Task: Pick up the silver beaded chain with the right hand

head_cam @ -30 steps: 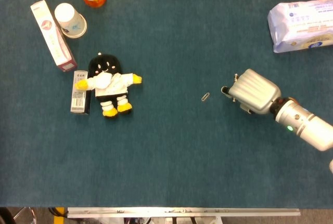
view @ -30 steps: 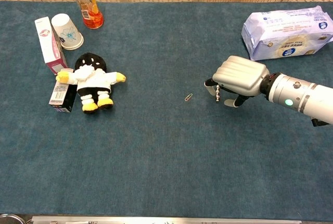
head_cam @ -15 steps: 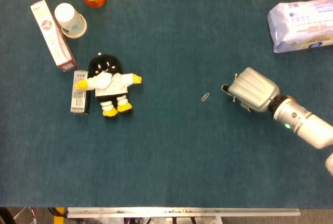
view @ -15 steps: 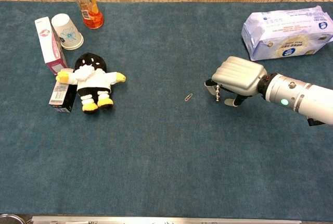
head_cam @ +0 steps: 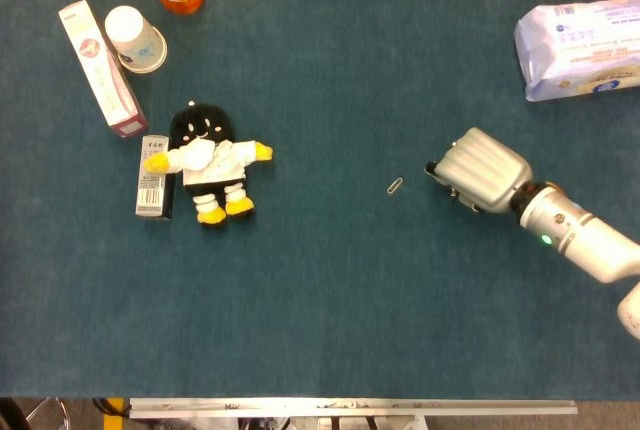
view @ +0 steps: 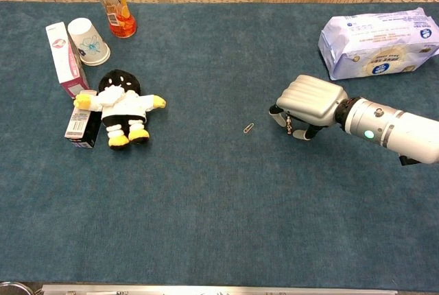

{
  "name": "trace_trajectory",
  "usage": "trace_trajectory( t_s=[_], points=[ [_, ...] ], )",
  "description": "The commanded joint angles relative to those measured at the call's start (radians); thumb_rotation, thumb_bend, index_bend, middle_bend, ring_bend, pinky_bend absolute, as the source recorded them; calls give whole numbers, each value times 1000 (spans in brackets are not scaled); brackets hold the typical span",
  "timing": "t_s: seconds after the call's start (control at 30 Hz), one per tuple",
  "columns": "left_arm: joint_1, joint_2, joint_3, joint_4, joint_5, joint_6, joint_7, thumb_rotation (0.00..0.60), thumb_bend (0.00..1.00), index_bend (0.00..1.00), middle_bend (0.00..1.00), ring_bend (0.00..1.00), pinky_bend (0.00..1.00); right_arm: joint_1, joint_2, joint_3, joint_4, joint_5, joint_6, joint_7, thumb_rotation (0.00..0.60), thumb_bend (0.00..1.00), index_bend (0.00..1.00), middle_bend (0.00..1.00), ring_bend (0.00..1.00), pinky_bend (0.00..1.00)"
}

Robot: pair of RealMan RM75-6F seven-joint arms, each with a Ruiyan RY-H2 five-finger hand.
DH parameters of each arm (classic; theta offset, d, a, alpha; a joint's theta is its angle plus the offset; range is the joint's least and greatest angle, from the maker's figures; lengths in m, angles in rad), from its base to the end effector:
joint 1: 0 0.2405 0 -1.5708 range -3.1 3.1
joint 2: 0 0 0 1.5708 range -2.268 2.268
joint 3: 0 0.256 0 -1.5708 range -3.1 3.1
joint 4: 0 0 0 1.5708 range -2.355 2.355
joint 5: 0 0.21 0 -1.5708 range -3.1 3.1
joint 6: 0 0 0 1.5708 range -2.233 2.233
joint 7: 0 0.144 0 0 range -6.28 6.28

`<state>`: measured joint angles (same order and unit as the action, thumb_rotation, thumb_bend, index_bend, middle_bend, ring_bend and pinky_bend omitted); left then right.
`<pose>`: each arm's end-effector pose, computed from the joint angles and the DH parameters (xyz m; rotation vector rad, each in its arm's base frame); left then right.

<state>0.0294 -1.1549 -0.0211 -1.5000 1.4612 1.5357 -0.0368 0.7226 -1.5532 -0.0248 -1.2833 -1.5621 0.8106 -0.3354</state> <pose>-0.3516 0.1372 0.1640 -1.2803 -0.9338 -0.7843 -0.1982 -0.3040 -0.0522 2.3496 -0.4603 0.6179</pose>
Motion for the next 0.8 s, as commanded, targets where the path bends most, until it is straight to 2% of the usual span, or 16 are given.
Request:
trace_trajectory(
  t_s=[0.03, 0.8],
  points=[
    [0, 0, 0, 1, 0, 0, -1, 600, 175, 0, 68, 43, 39, 1, -3, -1, 4, 1, 2, 2, 600, 228, 524, 904, 979, 1000],
    [3, -5, 0, 15, -5, -7, -13, 600, 175, 0, 66, 43, 39, 13, -29, -2, 26, 31, -7, -5, 600, 232, 557, 905, 980, 1000]
  ],
)
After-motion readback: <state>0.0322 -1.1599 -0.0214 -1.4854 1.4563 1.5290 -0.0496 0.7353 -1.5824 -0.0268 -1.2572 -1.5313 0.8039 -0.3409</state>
